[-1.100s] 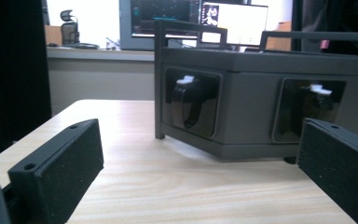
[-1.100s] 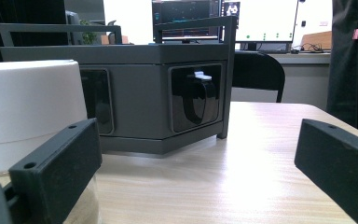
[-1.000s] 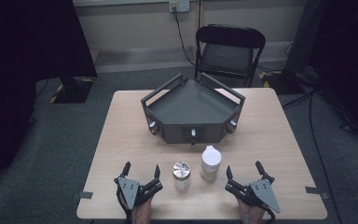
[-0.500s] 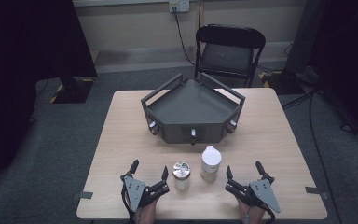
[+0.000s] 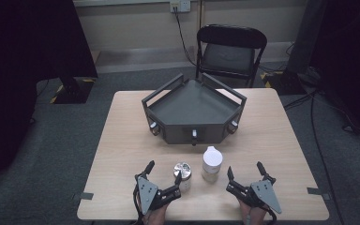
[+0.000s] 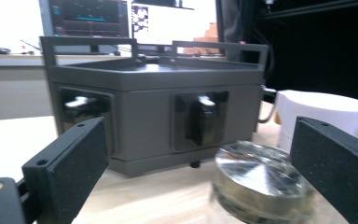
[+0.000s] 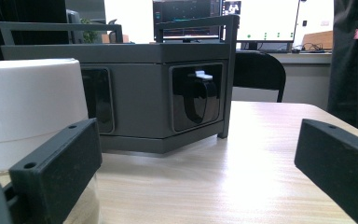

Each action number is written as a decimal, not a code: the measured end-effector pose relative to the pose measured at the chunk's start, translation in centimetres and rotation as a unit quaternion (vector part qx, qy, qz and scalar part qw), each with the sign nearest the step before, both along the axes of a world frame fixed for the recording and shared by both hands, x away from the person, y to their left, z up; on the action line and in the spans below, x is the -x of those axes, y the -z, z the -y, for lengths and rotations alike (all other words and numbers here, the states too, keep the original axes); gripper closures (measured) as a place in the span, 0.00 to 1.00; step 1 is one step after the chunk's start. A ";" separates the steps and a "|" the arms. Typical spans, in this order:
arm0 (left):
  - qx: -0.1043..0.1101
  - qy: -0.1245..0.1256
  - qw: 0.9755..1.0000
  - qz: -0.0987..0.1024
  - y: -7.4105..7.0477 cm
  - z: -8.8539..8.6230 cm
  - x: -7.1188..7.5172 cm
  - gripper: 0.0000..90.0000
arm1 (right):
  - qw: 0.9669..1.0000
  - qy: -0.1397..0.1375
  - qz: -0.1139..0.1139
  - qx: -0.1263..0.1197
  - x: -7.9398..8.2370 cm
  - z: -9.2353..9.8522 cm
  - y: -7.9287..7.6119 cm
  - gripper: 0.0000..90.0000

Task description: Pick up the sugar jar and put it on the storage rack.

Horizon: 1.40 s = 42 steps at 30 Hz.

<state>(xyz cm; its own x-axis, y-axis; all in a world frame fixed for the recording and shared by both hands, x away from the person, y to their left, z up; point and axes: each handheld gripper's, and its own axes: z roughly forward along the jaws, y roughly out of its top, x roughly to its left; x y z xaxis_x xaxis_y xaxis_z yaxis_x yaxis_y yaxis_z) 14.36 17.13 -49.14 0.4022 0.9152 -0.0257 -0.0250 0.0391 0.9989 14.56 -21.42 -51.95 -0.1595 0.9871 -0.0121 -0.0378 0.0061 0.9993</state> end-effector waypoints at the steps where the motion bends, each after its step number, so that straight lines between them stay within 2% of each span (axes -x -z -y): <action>1: -0.001 0.003 1.000 -0.001 0.0 0.1 0.0 0.06 | 1.000 0.000 0.000 0.000 0.0 0.0 0.0 0.00; 5: -0.001 0.017 1.000 -0.004 0.2 0.4 -0.1 0.07 | 1.000 0.000 0.000 0.000 0.0 0.0 0.0 0.00; 8: -0.004 0.015 1.000 -0.011 0.1 0.8 -0.2 0.08 | 1.000 0.000 0.000 0.000 0.0 0.0 0.0 0.00; 11: -0.002 0.026 1.000 -0.016 0.0 0.8 -0.5 0.13 | 1.000 0.000 0.000 0.000 0.0 0.0 0.0 0.00; 13: -0.004 0.031 0.999 -0.013 0.2 1.0 -0.5 0.16 | 1.000 0.001 0.000 -0.001 0.0 0.0 0.0 0.00; 22: -0.028 0.045 0.998 -0.023 0.4 1.9 -0.9 0.21 | 1.000 0.001 0.001 -0.001 0.0 0.0 0.0 0.00; 32: -0.029 0.039 0.998 -0.036 0.9 2.2 -1.3 0.30 | 1.000 0.001 0.001 -0.001 0.0 0.0 0.0 0.00; 38: -0.033 0.043 0.998 -0.036 1.0 2.2 -1.4 0.38 | 1.000 0.003 0.001 -0.001 0.0 -0.1 0.0 0.00; 42: -0.033 0.041 0.998 -0.034 1.1 2.3 -1.3 0.38 | 1.000 0.003 0.001 -0.001 0.0 -0.1 0.0 0.00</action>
